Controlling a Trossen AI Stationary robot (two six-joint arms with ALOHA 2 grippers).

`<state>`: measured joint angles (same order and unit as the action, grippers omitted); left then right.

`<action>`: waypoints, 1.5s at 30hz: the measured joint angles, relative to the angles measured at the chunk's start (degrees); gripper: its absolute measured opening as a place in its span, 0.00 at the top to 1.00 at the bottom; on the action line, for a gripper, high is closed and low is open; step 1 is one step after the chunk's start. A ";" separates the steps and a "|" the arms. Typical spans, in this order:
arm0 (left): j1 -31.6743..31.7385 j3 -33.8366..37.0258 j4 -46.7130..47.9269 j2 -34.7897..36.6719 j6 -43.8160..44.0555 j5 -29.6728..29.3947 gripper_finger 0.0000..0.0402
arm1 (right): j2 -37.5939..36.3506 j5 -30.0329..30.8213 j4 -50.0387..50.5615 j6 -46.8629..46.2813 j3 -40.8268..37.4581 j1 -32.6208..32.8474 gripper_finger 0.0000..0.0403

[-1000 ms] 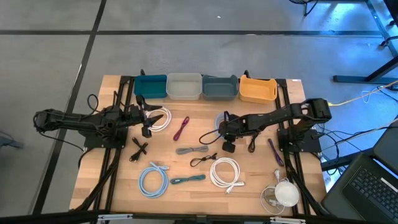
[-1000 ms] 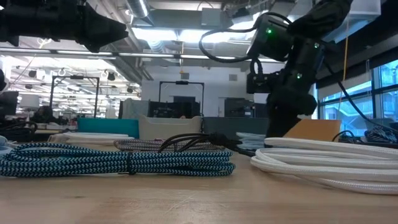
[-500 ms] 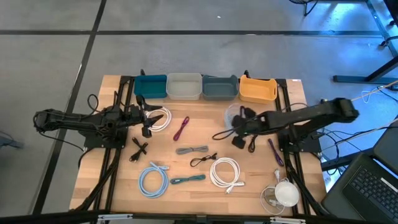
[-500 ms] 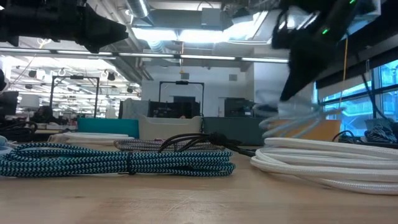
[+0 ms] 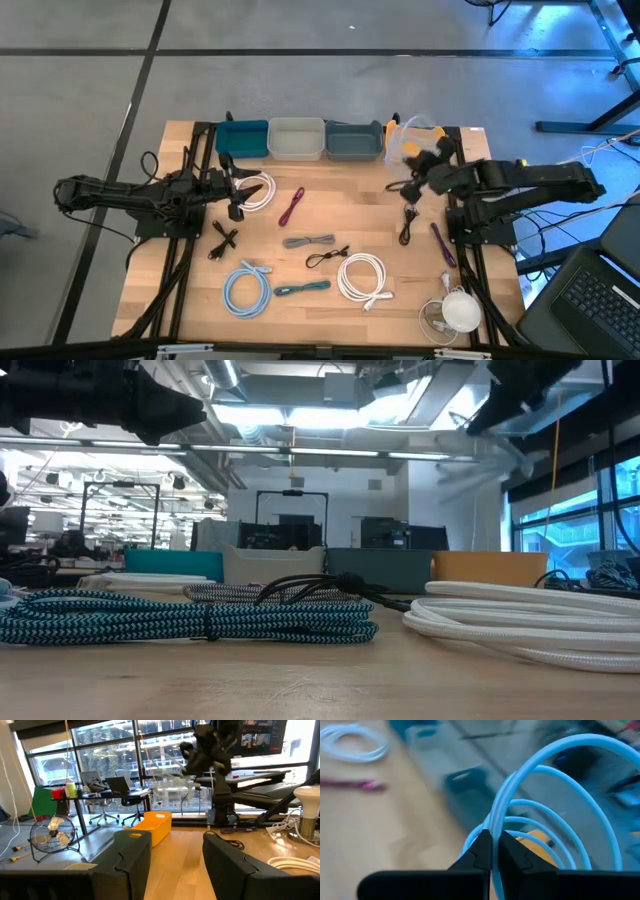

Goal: Pick & Place USB Port
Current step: Put the blue HDMI cable into the yellow bin

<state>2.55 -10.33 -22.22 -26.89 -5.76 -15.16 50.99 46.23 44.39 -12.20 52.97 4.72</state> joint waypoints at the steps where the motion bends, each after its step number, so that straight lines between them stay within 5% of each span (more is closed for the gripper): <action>1: 0.00 0.00 -0.04 0.02 0.01 -0.01 0.58 | -0.17 0.70 0.08 1.11 0.79 -1.10 0.97; 7: 0.00 0.00 -0.09 0.00 0.00 0.00 0.58 | 0.15 -6.49 0.97 2.60 3.45 -11.66 0.97; 15: 0.02 0.02 -0.32 0.00 0.00 -0.02 0.58 | 2.68 -38.69 5.86 3.90 9.09 -35.99 0.97; 21: 0.08 0.02 -0.32 0.00 0.00 -0.35 0.58 | 12.16 -51.19 15.27 9.98 16.75 -49.66 0.97; 32: 0.13 0.04 4.09 0.00 -0.04 -0.33 0.58 | 24.86 -54.00 12.56 14.85 20.72 -58.27 0.97; 45: 0.13 0.04 4.00 0.02 0.64 -0.24 0.58 | 31.90 -54.05 11.75 16.78 20.62 -59.89 0.97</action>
<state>2.68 -10.28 -18.22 -26.87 -5.12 -15.40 82.89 -7.82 56.14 4.58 73.59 -55.17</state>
